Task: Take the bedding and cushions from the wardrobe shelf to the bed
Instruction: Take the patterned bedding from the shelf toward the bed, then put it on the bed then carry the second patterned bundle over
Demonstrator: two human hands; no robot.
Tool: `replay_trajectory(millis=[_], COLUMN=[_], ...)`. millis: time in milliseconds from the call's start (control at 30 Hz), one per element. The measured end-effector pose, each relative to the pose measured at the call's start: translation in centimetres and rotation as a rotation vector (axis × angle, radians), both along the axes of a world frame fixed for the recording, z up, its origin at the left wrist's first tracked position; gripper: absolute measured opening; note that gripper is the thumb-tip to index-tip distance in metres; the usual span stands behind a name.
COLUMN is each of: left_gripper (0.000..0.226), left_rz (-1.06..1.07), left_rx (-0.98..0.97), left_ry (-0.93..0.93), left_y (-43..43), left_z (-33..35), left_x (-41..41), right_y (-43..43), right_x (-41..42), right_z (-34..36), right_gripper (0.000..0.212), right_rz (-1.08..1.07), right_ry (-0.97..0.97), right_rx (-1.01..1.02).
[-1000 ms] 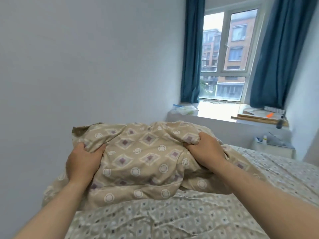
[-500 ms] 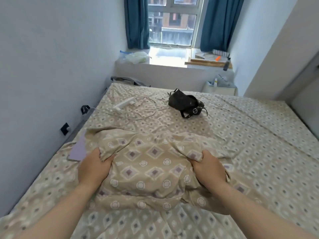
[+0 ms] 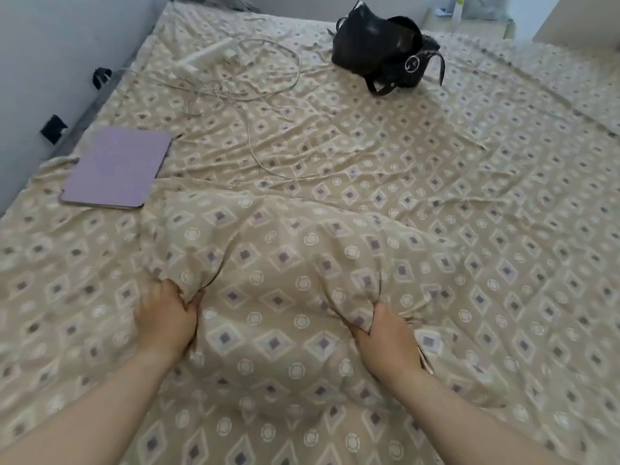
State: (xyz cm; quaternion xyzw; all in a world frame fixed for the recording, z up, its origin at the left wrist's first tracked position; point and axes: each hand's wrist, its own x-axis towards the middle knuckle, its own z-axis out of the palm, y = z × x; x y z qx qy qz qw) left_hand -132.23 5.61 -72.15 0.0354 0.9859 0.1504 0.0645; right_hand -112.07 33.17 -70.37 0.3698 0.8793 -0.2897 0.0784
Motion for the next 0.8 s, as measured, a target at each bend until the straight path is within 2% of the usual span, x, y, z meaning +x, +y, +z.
replay_trajectory(millis=[167,333,467,600,733,800], left_gripper=[0.059,0.081,0.082,0.078,0.076,0.076], left_rz=[0.085,-0.029,-0.153,-0.085,-0.122,-0.154], left_rx=[-0.014,0.017,0.252,0.553,0.650,0.658], left_ry=[-0.090,-0.060,-0.129,-0.205,-0.241,-0.267], left_y=[-0.6,-0.1,2.4,4.2,5.2,6.3], left_z=[0.5,4.8,11.1,19.5,27.1,31.2], left_x=[0.1,0.6,2.9,6.3,8.1,8.8], right_y=[-0.4,-0.8,-0.7,-1.0,-1.3,-1.0], right_x=[-0.1,-0.6,-1.1,-0.1,2.5,4.7], right_z=[0.2,4.7,10.4,18.1,26.3,30.3], right_gripper=[0.078,0.102,0.098,0.085,0.066,0.063], right_rz=[-0.020,-0.072,-0.001,-0.080,-0.181,-0.229], right_ry=[-0.066,-0.188,-0.063,0.164,0.313,0.333], right_rx=[0.046,0.143,0.052,-0.047,-0.075,-0.058])
